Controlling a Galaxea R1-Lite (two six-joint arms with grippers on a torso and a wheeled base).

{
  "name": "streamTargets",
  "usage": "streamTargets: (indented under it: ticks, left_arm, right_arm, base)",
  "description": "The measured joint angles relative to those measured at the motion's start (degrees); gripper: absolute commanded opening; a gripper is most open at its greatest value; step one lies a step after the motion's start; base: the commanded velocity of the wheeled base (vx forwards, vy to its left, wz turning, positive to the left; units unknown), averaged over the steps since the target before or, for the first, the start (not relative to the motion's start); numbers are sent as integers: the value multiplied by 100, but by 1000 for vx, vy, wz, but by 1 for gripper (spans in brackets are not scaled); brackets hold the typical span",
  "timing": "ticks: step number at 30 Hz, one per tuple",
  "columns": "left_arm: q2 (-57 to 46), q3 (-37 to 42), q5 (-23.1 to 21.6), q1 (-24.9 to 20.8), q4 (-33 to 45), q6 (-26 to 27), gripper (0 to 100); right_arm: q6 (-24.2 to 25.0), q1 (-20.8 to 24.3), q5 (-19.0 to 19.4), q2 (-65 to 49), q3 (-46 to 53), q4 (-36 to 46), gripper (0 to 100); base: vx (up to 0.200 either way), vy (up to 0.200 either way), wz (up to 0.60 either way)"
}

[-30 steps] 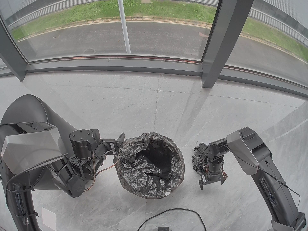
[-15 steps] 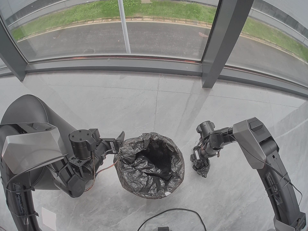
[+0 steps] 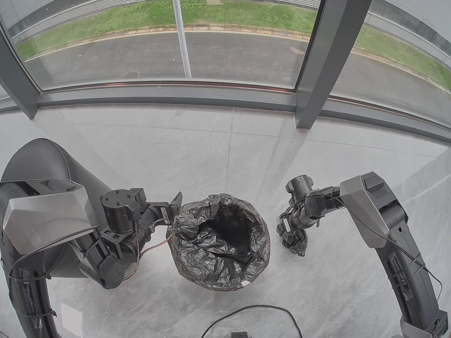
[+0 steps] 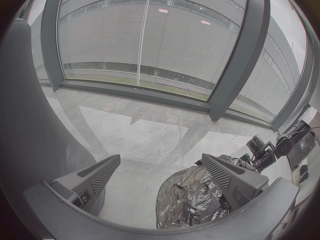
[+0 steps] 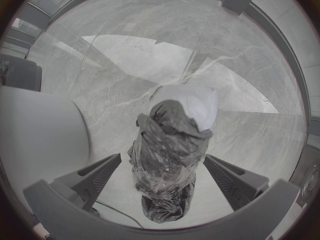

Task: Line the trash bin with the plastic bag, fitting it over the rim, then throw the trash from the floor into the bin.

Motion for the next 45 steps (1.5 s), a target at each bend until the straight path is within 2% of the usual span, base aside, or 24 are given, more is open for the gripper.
streamTargets:
  ticks: [5,6,16,23,30,34,37,45]
  left_arm:
    - [20,-6,2,1,6,-2,100]
    - [23,-6,0,1,4,-2,100]
    - [39,-4,0,0,-99,-2,100]
    - [26,18,2,0,-115,-5,100]
    - [-29,55,0,-7,-156,-10,100]
    - [-66,85,-1,-18,-222,-10,100]
    - [-94,118,-1,-35,-255,-7,100]
    - [-178,184,0,-60,-374,20,100]
  right_arm:
    - [-128,-60,-127,61,0,30,100]
    - [-137,-71,-129,71,0,28,0]
    - [-141,-115,-143,79,0,15,0]
    - [-126,-66,-283,-105,2,118,0]
    - [-18,255,-357,-1018,2,1213,0]
    - [5,761,-378,-1858,0,2068,0]
    - [-10,1363,-540,-2454,0,2639,0]
    - [-27,3446,-1890,-3656,0,3551,0]
  base:
    - [0,0,0]
    - [0,0,0]
    - [0,0,0]
    - [0,0,0]
    - [0,0,0]
    - [0,0,0]
    - [0,0,0]
    - [0,0,0]
